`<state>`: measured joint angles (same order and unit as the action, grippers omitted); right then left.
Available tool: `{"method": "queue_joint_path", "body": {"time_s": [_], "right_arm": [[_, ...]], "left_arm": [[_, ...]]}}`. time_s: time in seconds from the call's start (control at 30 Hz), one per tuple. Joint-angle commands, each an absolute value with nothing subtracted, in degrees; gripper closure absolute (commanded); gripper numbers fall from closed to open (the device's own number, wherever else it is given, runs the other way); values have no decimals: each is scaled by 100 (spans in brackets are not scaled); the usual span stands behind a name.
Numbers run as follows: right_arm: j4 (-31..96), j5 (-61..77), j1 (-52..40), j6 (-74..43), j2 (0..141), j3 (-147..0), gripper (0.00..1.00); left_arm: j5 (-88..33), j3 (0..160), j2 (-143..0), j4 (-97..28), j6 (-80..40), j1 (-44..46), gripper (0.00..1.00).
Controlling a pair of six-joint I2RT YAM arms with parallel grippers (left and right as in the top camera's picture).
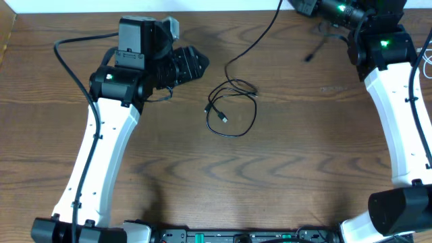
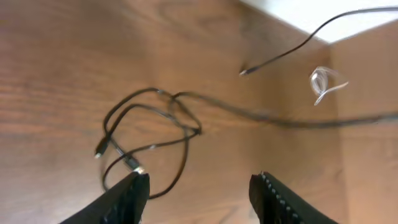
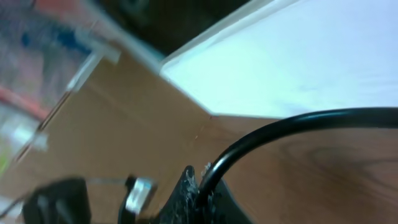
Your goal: Untangle cables
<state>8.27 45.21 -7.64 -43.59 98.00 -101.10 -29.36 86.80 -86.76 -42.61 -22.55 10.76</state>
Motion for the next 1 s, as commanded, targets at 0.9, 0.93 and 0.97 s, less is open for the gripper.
{"method": "queue_joint_path", "body": {"time_s": [0.9,0.93,0.97], "right_arm": [[484,-1743,-1730,-3111,10503,-10523,99],[427,-2049,-1723,-2945,10503,-10523,99],[224,-2491,-1653,-2187,10460,-10523,99]], "left_arm": [[-2891,8720,-8838,-4370,-1525,1070,43],[-2891,8720,-8836,-4372,-1525,1070,43],[-2891,8720,-8836,-4372,-1525,1070,43]]}}
